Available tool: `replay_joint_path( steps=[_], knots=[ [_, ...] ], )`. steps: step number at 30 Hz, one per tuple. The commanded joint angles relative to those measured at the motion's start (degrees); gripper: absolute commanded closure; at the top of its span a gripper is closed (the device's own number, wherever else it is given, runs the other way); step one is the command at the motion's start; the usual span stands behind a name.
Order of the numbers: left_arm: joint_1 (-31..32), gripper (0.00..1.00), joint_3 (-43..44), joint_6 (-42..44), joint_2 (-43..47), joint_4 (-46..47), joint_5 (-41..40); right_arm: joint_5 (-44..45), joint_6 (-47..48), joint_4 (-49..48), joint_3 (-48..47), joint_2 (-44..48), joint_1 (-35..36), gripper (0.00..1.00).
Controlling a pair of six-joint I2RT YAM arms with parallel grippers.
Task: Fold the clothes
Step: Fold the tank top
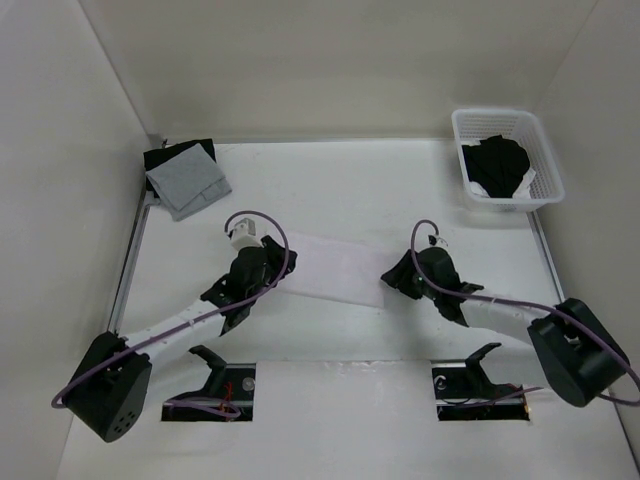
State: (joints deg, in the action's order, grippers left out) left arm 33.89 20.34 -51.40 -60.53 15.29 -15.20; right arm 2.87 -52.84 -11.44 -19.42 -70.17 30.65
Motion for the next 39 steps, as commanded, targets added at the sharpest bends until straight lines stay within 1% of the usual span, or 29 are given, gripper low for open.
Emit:
replay_joint_path(
  steps=[1,5,8,9,10,12,13,17,19,21,24,27,29,33,34,35,37,39],
  knots=[
    [0.26,0.61,2.25,0.77,0.85,5.28,-2.82,-6.73,-0.33,-8.41,-0.71,-5.13,-0.9,0.5],
    [-1.06,0.62,2.07,1.21,2.78,5.01,-2.38,-8.76,-3.05,-13.25,-0.09,-10.59,-0.99,0.6],
    [-1.68,0.62,2.16,1.47,4.89,4.93,-2.2,-8.68,-5.16,-16.41,1.13,-11.92,-0.99,0.78],
    [-1.68,0.63,2.34,1.56,5.68,4.93,-2.2,-7.72,-5.95,-17.64,2.18,-10.79,-0.99,0.86],
    [-1.68,0.63,2.51,1.65,6.3,4.84,-2.11,-6.23,-6.48,-18.26,3.15,-9.04,-1.34,0.9],
    [-1.07,0.63,2.86,1.91,7.53,4.66,-2.03,-3.15,-6.57,-16.78,4.65,-3.6,-1.43,0.95],
    [-0.72,0.63,2.95,1.91,8.06,4.58,-2.03,-2.27,-6.31,-14.51,5.0,-0.09,-1.43,0.96],
    [0.69,0.63,3.74,1.39,9.46,3.87,-1.67,1.51,-2.63,2.43,1.68,14.24,-0.65,0.97],
    [0.87,0.63,4.01,1.39,10.43,3.78,-1.67,3.44,-0.52,10.44,-2.62,17.6,2.24,0.97],
    [0.35,0.63,4.01,1.3,11.75,3.52,-1.67,5.38,1.41,16.08,-8.06,17.27,5.67,0.96],
    [-0.88,0.63,3.83,1.3,14.29,1.51,-1.67,8.01,2.83,20.66,-17.2,11.05,11.21,0.96],
    [-2.29,0.63,3.74,1.56,17.11,-1.39,-1.59,9.6,3.97,22.95,-26.61,1.64,15.87,0.96],
    [-3.96,0.63,3.74,1.65,19.48,-3.59,-0.97,9.96,5.02,23.39,-34.86,-7.22,18.86,0.96],
    [-7.65,0.62,3.22,1.39,22.91,-5.79,1.22,8.99,6.52,24.88,-49.8,-22.6,22.2,0.95],
    [-8.96,0.62,2.87,1.3,23.87,-6.14,2.36,8.73,6.61,25.41,-53.75,-26.82,22.99,0.93],
    [-10.1,0.62,2.69,1.21,24.4,-6.32,3.15,8.47,6.61,25.85,-57.8,-30.86,23.7,0.89],
    [-12.04,0.62,2.25,0.95,25.46,-6.85,4.65,7.06,6.35,27.08,-65.18,-37.99,25.19,0.74],
    [-14.24,0.62,1.99,0.68,26.51,-7.46,5.79,5.05,5.3,27.0,-69.94,-41.96,26.51,0.57]
  ],
)
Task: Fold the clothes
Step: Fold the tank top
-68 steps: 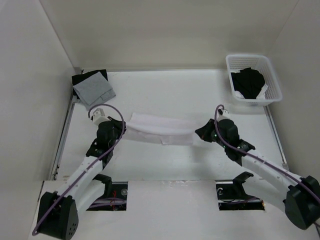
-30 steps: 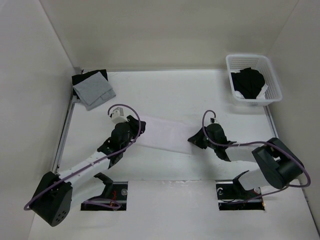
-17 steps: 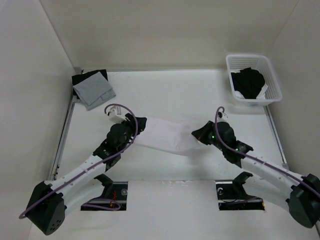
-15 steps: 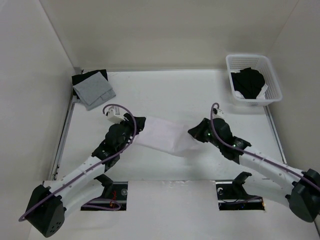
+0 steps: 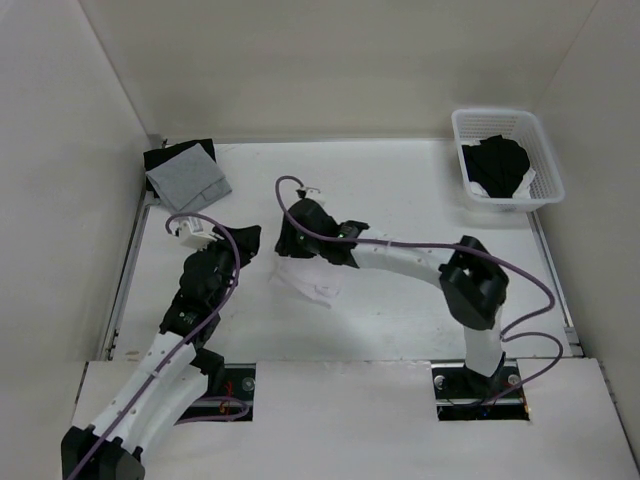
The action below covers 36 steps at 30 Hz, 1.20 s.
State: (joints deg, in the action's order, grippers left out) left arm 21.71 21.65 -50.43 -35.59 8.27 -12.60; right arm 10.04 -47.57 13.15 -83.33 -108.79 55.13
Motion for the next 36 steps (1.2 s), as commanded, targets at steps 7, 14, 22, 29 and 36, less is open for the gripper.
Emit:
replay_joint_path(
  steps=[7,14,22,29,36],
  knots=[
    [-4.1,0.62,1.46,-0.72,0.1,-0.63,5.3,-1.26,-1.21,-7.07,6.48,9.62,2.65,0.48],
    [3.98,0.55,-0.81,-0.19,-5.19,2.1,2.15,5.67,1.95,-16.57,36.61,35.98,1.95,0.99],
    [6.54,0.35,-3.63,2.97,-8.0,1.65,1.09,13.78,0.29,-12.27,61.43,65.35,-4.98,0.72],
    [8.29,0.48,-0.83,2.27,-18.43,10.44,0.74,-3.87,4.85,-20.69,56.63,55.66,-13.61,0.96],
    [6.8,0.7,-0.2,1.92,-28.83,9.22,-3.38,-8.64,8.45,-27.64,40.82,30.51,-10.36,0.8]
  ],
)
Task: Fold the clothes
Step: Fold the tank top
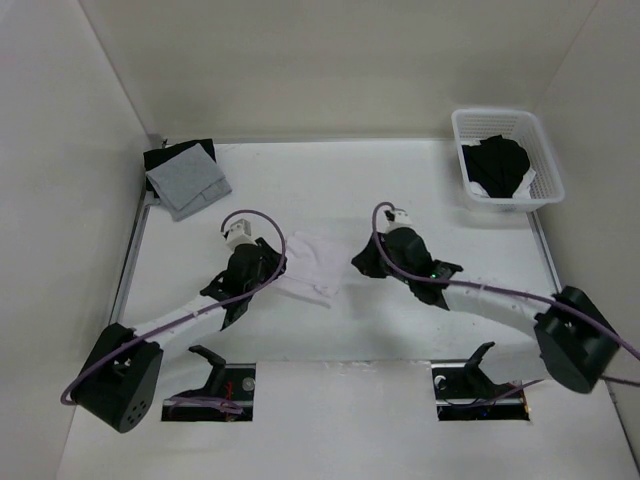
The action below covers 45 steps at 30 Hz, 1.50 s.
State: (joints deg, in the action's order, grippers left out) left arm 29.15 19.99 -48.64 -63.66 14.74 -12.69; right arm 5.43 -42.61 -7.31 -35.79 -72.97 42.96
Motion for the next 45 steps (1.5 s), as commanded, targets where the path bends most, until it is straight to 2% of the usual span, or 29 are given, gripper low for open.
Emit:
replay_joint_path(
  steps=[1,6,11,28,35,37,40,45],
  knots=[
    [-0.54,0.69,0.94,0.04,-1.03,3.01,-4.53,-3.68,4.11,-7.54,-9.1,-8.13,2.08,0.78],
    [0.08,0.64,0.23,1.62,-4.62,5.46,-5.51,-5.43,4.29,-7.89,-18.95,-20.88,2.17,0.74],
    [-0.8,0.72,-0.56,2.59,-7.09,9.16,-2.17,-6.04,3.33,-7.54,-24.41,-27.92,2.17,0.74],
    [-1.94,0.89,-2.41,3.12,-11.49,10.74,1.44,-6.22,0.95,-7.89,-29.69,-37.15,0.68,0.74],
    [-3.61,0.94,-4.43,1.45,-7.8,8.29,1.7,-5.7,-1.33,-8.07,-29.42,-38.47,-0.9,0.75],
    [-3.7,0.92,-4.52,1.09,-6.83,7.06,1.79,-5.96,-1.86,-8.24,-29.25,-38.74,-1.26,0.75],
    [-3.88,0.76,-4.78,0.66,-4.73,6.61,1.26,-6.22,-1.86,-8.33,-29.16,-38.3,-1.26,0.74],
    [-4.49,0.62,-4.52,0.57,4.04,2.94,0.12,-6.31,-1.51,-8.33,-28.29,-33.57,-1.08,0.63]
  ],
)
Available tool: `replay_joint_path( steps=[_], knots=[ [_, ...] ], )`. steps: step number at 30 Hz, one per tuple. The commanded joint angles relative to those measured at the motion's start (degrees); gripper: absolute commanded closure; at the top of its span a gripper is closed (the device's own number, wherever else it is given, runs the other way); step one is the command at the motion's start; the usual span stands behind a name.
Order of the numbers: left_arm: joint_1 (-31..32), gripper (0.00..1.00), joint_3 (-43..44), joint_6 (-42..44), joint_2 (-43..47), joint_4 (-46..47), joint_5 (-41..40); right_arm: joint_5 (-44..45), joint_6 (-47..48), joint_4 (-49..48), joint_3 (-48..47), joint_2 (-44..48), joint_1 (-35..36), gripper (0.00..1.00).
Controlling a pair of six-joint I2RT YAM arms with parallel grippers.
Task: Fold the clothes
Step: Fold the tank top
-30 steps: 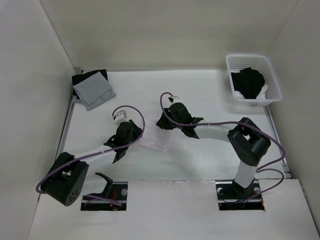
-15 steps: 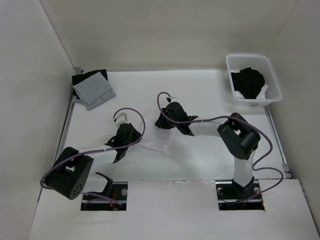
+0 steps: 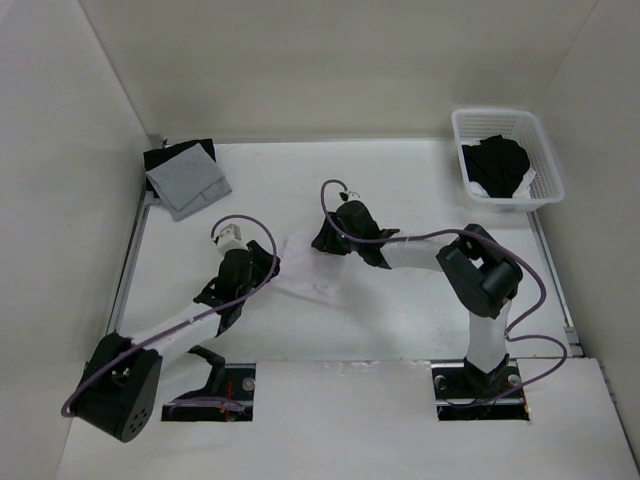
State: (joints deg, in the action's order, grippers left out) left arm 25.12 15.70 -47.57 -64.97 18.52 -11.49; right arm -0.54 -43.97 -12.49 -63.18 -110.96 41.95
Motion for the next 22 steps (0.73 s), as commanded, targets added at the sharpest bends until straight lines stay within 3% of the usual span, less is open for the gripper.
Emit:
replay_joint_path(
  steps=[1,6,13,17,22],
  knots=[
    [-0.39,0.58,-0.15,-0.5,7.9,-2.51,-1.95,-0.43,0.19,-3.15,-0.46,6.26,0.01,0.6],
    [0.67,0.4,1.08,2.56,18.81,-11.3,-9.51,-0.08,1.69,-3.59,5.15,17.77,0.27,0.46],
    [-1.44,0.2,3.98,3.63,19.27,-17.9,-9.44,6.76,3.53,-5.88,24.21,39.99,-0.07,0.28],
    [-1.09,0.17,4.6,1.87,17.77,-18.7,-8.03,13.0,4.15,-5.0,35.46,52.48,-2.7,0.26],
    [-1.09,0.18,5.12,2.22,16.63,-18.0,-7.32,14.6,3.97,-5.0,43.48,62.52,-7.01,0.25]
  ],
)
